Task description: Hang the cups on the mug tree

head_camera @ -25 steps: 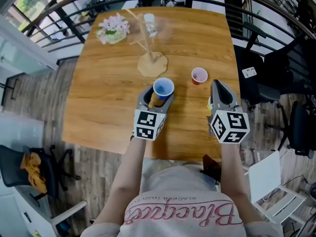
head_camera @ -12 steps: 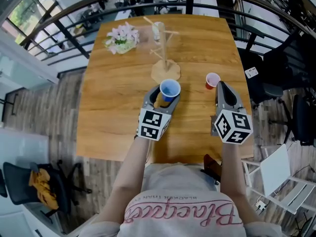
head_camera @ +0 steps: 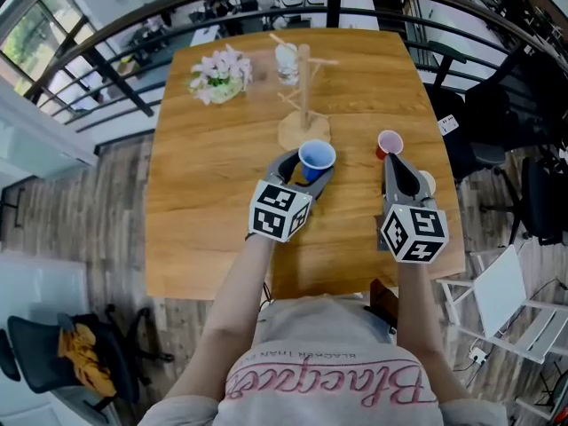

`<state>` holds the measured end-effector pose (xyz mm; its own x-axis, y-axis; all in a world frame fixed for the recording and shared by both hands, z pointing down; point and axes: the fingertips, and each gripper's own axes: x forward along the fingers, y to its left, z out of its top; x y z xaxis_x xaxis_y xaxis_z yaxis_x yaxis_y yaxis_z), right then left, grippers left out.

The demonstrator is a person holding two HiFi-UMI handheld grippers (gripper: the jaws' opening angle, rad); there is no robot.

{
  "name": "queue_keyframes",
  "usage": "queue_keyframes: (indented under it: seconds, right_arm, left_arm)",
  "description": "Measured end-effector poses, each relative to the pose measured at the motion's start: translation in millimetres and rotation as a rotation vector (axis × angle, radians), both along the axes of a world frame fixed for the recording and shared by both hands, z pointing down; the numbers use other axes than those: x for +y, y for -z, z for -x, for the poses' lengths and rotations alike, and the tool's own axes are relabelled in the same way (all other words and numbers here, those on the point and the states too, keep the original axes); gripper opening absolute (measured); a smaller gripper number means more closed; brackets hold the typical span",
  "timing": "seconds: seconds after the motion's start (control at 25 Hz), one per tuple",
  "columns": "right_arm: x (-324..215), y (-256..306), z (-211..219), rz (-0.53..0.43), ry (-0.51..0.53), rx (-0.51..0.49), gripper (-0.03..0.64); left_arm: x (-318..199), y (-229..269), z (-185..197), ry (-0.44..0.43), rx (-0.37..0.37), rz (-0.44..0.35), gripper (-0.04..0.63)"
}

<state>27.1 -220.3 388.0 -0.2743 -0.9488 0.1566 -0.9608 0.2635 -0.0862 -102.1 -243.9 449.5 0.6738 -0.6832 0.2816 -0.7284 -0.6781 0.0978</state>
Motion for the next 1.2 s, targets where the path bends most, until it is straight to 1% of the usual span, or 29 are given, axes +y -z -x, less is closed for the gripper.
queue_keyframes:
  seconds: [0.08,0.16,0.24,0.32,0.4,0.48,0.6,0.68,0.8,0.88,1.0,1.12,1.2]
  right_arm:
    - [0.9,-2.1,2.4,0.008,0.006,0.013,0.002]
    - [0.9,-4.6,2.7,0.019,0.012,0.024,0.002]
    - [0.3,-6.1,1.9,0.026,0.022,0.038,0.002]
    - [-0.2,-8.4,1.4,0.033,0.038,0.057,0.002]
    - [-0.2,-12.9,0.0,0.046,0.052,0.073,0.002]
    - [-0.3,-18.2,-2.9,0.06,0.062,0.083,0.002]
    - [-1.2,-22.8,-6.7,0.072,0.077,0.099,0.002]
    - [-2.6,-24.0,-8.9,0.076,0.087,0.109,0.002]
    - [-3.3,-25.6,-10.9,0.081,0.104,0.123,0.002]
    - [-2.6,-28.1,-11.2,0.088,0.119,0.135,0.002]
    - [-3.3,-34.6,-12.1,0.102,0.142,0.164,0.002]
    - [-5.3,-39.8,-13.7,0.117,0.158,0.179,0.002]
    - [-7.6,-42.4,-14.0,0.123,0.168,0.184,0.002]
  left_arm:
    - [-5.1,0.1,-6.4,-0.018,0.028,0.042,0.307]
    - [-12.2,1.6,-12.2,-0.018,0.099,0.1,0.307]
    - [-21.8,4.1,-15.1,0.005,0.215,0.175,0.307]
    - [-32.6,3.4,-13.7,0.047,0.338,0.256,0.307]
    - [-40.5,-3.1,-13.3,0.08,0.437,0.34,0.305]
    - [-44.8,-11.4,-17.3,0.093,0.513,0.419,0.305]
    - [-51.1,-18.6,-26.0,0.099,0.609,0.511,0.305]
    - [-56.2,-21.5,-31.8,0.094,0.7,0.578,0.304]
    - [-67.7,-23.7,-31.7,0.107,0.905,0.683,0.302]
    - [-78.1,-24.6,-27.2,0.122,1.039,0.725,0.302]
    - [-94.3,-27.0,-20.9,0.149,1.198,0.767,0.302]
    - [-105.3,-35.1,-16.0,0.192,1.319,0.822,0.302]
    - [-110.2,-39.6,-14.8,0.206,1.371,0.844,0.302]
